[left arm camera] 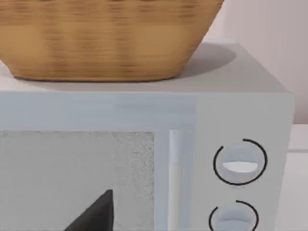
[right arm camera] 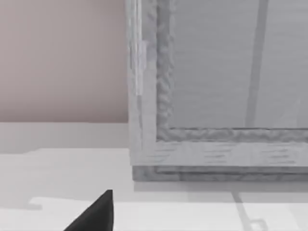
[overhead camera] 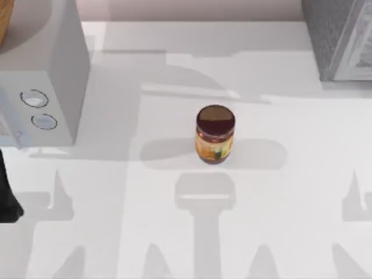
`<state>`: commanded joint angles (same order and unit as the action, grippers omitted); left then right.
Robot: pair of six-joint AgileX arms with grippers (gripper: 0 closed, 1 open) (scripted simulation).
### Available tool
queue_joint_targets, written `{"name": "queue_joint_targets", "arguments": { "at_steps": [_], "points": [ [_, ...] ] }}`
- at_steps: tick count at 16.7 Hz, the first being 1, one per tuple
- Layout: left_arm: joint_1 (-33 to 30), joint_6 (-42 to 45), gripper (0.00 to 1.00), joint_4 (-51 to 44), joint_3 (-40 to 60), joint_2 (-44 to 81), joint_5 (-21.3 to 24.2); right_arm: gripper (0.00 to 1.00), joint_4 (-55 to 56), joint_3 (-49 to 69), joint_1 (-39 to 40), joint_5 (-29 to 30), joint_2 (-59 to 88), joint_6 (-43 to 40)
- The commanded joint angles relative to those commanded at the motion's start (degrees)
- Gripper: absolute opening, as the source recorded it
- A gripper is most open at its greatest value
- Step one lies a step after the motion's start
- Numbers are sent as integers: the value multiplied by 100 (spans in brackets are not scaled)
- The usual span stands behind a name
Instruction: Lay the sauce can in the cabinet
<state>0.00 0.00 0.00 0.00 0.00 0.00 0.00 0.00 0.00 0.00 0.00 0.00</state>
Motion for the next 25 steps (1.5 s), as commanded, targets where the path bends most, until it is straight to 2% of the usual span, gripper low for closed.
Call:
{"name": "queue_joint_targets", "arguments": {
  "at_steps": [4,8,11,14,20,25],
  "points": [
    [0,0,100,0,0,0,0,100,57,61,37,-79,121,17],
    [0,0,100,0,0,0,0,100,443,461,301,-679,842,31],
    [0,0,100,0,0,0,0,100,961,995,654,-1561,1759,-87],
    [0,0,100,0,0,0,0,100,1588,1653,1061,-2687,3034,-335],
    [0,0,100,0,0,0,0,100,2914,3164,1580,-4872,6334,-964],
    [0,0,100,0,0,0,0,100,3862,4334,1756,-6302,9062,-1563]
  ]
}}
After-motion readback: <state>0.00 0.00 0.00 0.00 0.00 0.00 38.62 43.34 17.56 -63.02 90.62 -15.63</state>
